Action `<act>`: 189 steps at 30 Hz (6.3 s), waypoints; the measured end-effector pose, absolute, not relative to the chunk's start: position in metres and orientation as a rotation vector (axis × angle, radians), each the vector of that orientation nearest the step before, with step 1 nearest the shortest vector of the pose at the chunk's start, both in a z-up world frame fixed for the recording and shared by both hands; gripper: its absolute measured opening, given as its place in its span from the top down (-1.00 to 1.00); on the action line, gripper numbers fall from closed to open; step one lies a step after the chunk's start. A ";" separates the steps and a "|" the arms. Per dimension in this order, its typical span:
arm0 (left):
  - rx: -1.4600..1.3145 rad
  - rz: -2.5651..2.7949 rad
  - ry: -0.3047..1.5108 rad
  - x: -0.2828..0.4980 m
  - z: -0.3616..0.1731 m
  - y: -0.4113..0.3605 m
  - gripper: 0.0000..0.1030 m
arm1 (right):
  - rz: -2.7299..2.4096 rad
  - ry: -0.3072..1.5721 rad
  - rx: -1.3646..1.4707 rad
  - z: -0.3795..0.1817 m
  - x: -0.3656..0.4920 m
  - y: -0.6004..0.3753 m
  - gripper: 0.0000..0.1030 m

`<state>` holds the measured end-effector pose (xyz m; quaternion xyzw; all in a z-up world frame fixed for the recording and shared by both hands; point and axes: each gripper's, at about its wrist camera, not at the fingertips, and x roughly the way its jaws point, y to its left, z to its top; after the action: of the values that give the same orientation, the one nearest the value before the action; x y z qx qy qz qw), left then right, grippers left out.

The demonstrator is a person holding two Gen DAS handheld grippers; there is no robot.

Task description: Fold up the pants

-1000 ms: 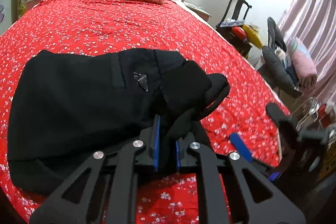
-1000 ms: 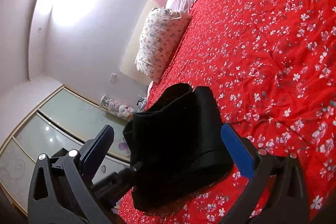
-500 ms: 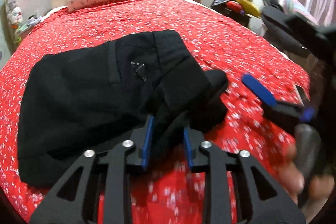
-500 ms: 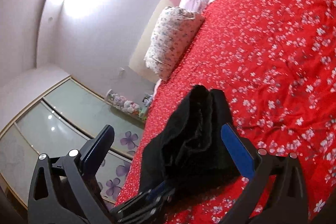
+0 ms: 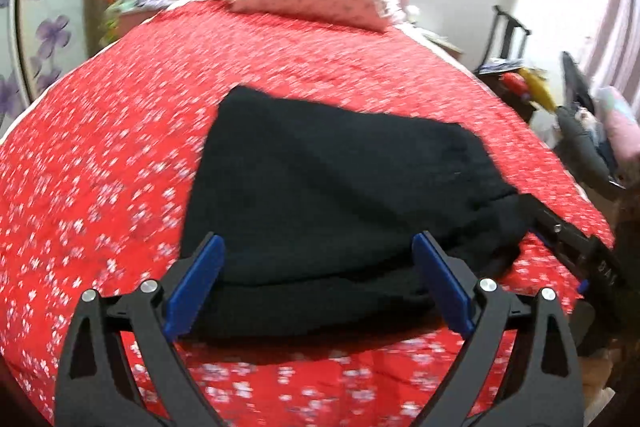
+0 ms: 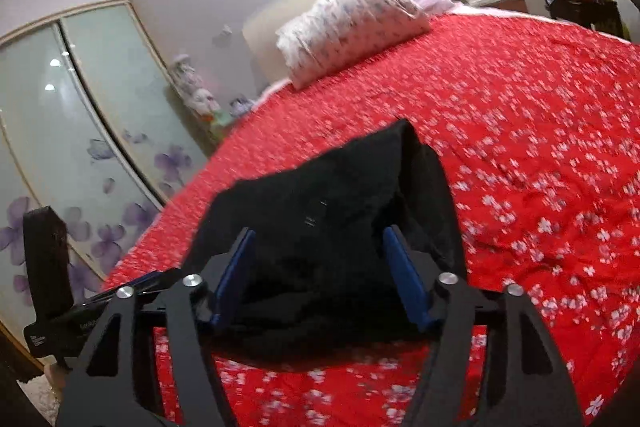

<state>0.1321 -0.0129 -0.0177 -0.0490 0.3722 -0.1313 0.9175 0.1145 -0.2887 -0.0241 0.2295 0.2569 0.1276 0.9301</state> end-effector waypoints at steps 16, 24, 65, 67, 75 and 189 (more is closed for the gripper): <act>-0.063 -0.237 0.735 0.133 -0.019 -0.012 -0.96 | 0.110 0.543 0.437 -0.032 0.114 -0.299 0.84; -0.019 -0.211 0.792 0.138 -0.035 -0.012 -0.96 | 0.041 0.600 0.531 -0.038 0.111 -0.323 1.00; -0.179 -0.350 0.952 0.325 -0.034 -0.020 -0.74 | 0.237 0.784 0.163 -0.038 0.201 -0.235 -0.45; -0.156 -0.364 0.859 0.307 -0.014 -0.015 -0.73 | 0.283 0.726 0.198 -0.026 0.191 -0.243 -0.45; -0.293 -0.662 0.799 0.266 0.001 -0.003 -0.96 | 0.487 0.636 0.755 -0.023 0.214 -0.313 -0.63; -0.181 -0.244 0.823 0.157 -0.062 0.047 -0.97 | 0.379 0.926 0.101 -0.014 0.189 -0.280 -0.53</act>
<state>0.1567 0.0467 -0.0621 -0.0875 0.3984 -0.1182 0.9053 0.1888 -0.2804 -0.0138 0.0485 0.4437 0.1818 0.8762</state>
